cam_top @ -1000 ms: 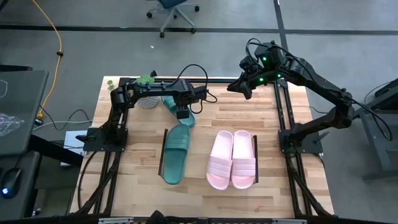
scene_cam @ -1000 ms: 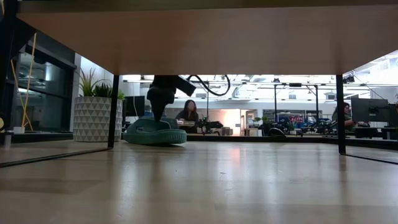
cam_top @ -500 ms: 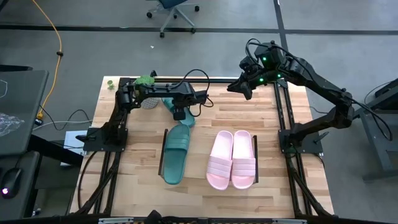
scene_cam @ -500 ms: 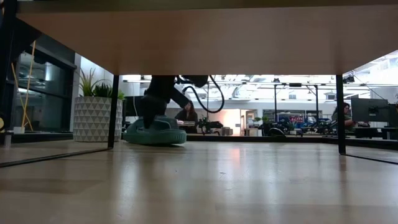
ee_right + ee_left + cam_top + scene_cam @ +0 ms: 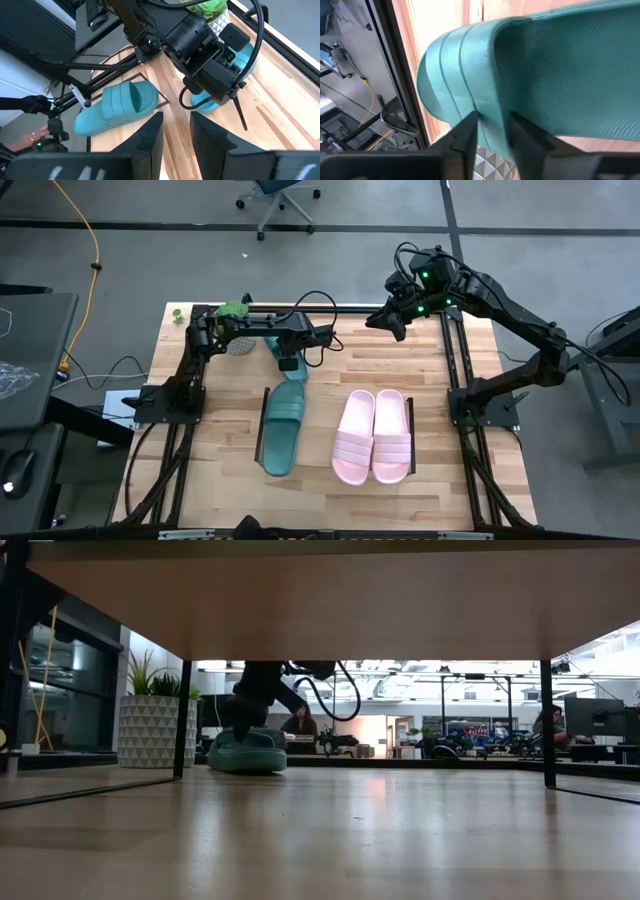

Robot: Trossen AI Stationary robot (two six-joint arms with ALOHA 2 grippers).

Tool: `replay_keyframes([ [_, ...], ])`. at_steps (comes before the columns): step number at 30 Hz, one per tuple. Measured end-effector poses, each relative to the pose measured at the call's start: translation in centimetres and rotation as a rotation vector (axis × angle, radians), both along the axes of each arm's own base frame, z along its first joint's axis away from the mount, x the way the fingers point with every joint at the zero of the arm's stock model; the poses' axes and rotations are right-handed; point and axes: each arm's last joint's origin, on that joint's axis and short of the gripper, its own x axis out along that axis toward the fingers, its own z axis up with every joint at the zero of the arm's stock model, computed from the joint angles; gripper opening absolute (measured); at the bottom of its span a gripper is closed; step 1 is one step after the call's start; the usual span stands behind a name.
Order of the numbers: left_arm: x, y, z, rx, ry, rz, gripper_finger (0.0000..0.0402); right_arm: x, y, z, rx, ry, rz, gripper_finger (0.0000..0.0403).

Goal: Pick and place slides into the shelf
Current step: Put the green slide on the shelf

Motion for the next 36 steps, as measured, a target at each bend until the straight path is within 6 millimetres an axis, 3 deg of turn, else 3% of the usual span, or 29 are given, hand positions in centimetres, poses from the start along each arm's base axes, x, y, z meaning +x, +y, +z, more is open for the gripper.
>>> replay_keyframes([
  [6, 0.2, 0.1, -0.1, -0.007, -0.019, -0.02, 0.001, 0.0, 0.0, 0.0, 0.003, 0.005, 0.001, 0.0087],
  [11, 0.3, 0.1, -0.1, -0.011, -0.021, -0.024, 0.0022, 0.0, 0.0, 0.0, 0.004, 0.004, 0.003, 0.0087],
  [24, 0.1, 0.0, 0.3, -0.03, 0.005, -0.063, 0.0005, 0.0, 0.0, 0.0, -0.011, 0.002, 0.016, 0.0087],
  [36, 1.4, 0.6, 5.6, 0.002, -0.021, -0.115, 0.0002, 0.0, 0.0, 0.0, -0.057, -0.001, 0.04, 0.0087],
])
